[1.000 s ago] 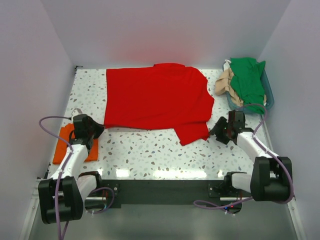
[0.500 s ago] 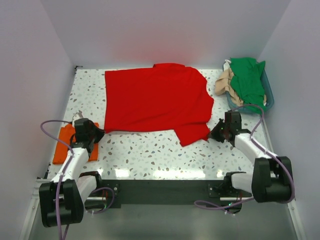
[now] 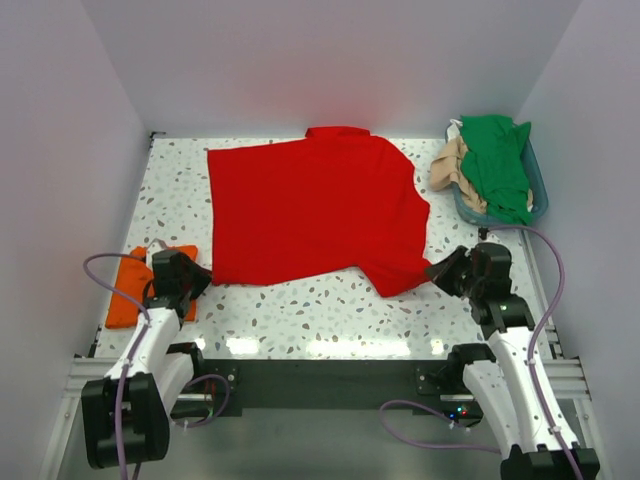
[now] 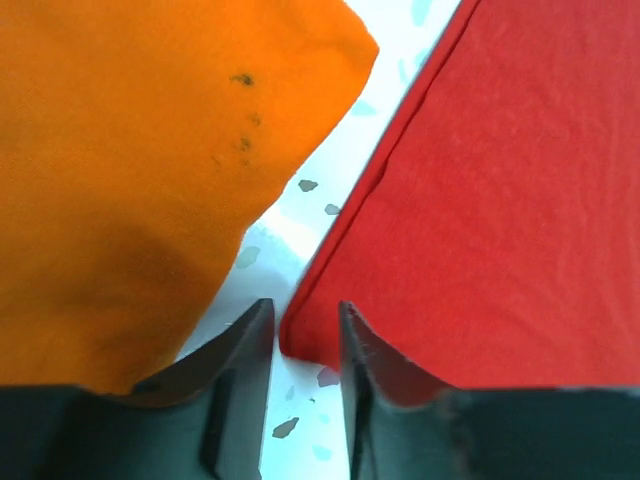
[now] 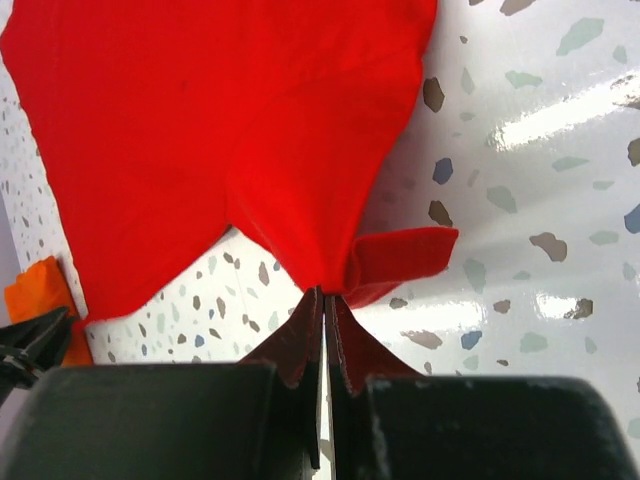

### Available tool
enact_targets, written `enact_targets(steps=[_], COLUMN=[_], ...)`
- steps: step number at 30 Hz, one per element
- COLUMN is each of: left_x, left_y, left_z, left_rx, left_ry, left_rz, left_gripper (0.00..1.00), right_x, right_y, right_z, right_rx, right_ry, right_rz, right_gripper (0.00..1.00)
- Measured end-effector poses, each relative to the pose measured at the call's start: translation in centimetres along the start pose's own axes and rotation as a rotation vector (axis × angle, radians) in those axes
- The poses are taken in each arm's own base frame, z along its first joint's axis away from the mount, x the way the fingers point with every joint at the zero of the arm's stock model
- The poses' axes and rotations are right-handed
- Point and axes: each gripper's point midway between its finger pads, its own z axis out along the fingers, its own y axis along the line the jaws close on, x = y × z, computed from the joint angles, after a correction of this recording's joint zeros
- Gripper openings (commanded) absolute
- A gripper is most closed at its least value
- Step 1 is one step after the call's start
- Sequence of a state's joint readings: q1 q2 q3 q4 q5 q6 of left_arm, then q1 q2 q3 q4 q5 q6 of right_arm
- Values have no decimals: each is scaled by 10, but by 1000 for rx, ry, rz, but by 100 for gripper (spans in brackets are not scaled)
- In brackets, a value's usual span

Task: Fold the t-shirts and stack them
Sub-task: Flatten the tshirt out

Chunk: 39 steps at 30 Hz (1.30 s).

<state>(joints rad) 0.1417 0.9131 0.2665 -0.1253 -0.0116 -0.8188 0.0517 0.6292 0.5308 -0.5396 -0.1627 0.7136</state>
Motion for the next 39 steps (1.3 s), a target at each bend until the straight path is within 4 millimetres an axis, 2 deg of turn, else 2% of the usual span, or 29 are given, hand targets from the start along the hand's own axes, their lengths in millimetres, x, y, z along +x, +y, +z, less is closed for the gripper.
enact_targets(steps=[5,9,21,26,28,33,34,39], left_x=[-7,-5,34,34,33,35,35,35], left_y=[-6,-4,13,11,9,8,7,6], left_z=[-8,-12,-22,-18,-16,-9,-8,-7], left_rx=[31,13,-121,-125,-119,-112,-108,-102], left_ry=[-37,-34,38,31,26,24,25,26], left_rz=[-15,-51,-96,-124,-136,-144,-145,-136], left_gripper=[41,42,42,41,38,10,2,0], right_x=[12,16,18,19,19,18,16,11], right_y=[-7,-12,-14,-14,-15,-13,-11,-7], right_z=[-1,0,2,2,3,3,2,1], right_rx=[30,49,63,65,68,66,62,55], right_ry=[52,76,92,94,98,97,93,86], right_rz=[8,9,12,12,13,13,12,7], right_gripper=[0,0,0,0,0,0,0,0])
